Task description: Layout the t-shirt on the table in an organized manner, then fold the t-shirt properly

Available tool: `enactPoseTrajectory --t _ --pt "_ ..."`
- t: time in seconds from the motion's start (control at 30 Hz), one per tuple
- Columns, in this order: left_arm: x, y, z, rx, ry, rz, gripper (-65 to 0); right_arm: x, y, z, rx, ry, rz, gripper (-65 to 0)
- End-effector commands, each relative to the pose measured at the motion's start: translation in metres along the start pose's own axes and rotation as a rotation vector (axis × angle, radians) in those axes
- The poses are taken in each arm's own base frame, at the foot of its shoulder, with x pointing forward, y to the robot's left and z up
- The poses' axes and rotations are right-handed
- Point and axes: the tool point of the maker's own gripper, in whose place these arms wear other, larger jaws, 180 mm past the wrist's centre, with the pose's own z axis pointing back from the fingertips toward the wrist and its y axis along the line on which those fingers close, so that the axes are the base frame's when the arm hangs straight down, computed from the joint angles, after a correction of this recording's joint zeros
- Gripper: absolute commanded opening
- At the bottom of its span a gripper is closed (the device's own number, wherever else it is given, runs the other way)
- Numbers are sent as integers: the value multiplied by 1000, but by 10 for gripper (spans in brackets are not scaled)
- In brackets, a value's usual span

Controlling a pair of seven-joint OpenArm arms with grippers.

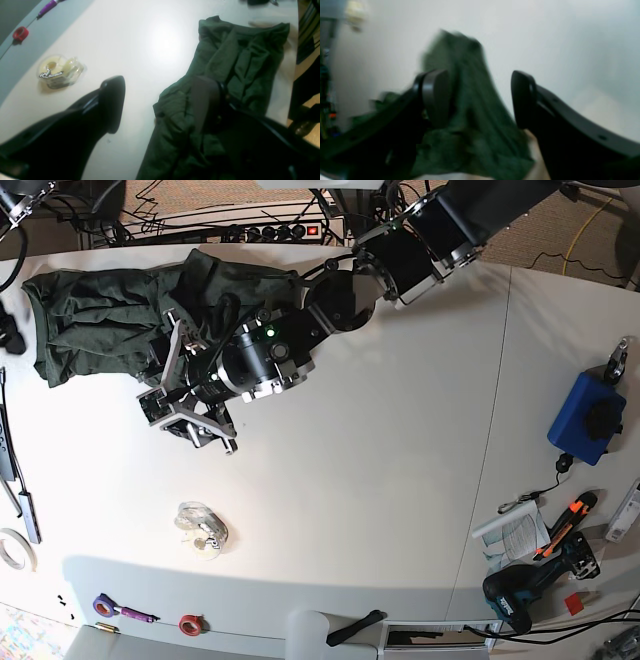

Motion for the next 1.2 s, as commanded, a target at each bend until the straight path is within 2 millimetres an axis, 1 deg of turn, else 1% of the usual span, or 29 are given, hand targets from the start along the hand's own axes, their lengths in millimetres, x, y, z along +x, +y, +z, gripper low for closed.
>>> enactPoseTrajectory --t 0.0,0.07,0.1,0.17,0.27,0.33,0.4,0.47,0.77,0.8,0.83,0.9,0.93,0.97,1.07,1.17 --pt "27 0 2 2 -74 -9 -231 24 -2 10 -35 -48 52 -273" --pt "27 1 2 3 -74 -9 -231 14 -14 4 -108 -10 101 -273" --pt "27 0 2 2 -74 -9 -231 11 -16 1 -123 0 114 -273" --pt "26 1 2 6 -73 -13 -231 1 -13 -5 -109 26 107 -273" --pt "26 2 2 11 -72 -18 -231 -24 -1 -14 -37 108 53 -273" --pt "26 3 2 18 -70 -25 -231 -38 14 -19 42 150 8 -273" --pt "26 5 2 27 -68 -34 -231 -47 29 -22 125 170 -32 -273" --pt "25 7 2 39 -64 -46 -231 -52 37 -22 172 184 -52 -273" --pt "25 8 2 43 -64 -47 -231 -57 35 -22 169 191 -57 -275" --pt "26 9 2 48 -64 -44 -231 -57 35 -22 168 193 -56 -300" --pt "26 13 2 68 -65 -31 -231 -58 35 -22 168 195 -55 -372" --pt "26 25 4 130 -63 -25 -231 -58 36 -22 171 194 -57 -563" --pt "26 33 6 162 -61 -22 -231 -55 40 -23 192 176 -66 -640" --pt "25 41 8 194 -56 -13 -231 -47 47 -22 235 136 -85 -650" --pt "18 64 17 252 -18 30 -232 -17 72 -15 373 3 -129 -650" --pt "9 87 27 302 23 86 -232 -2 86 -10 390 -28 -55 -650"
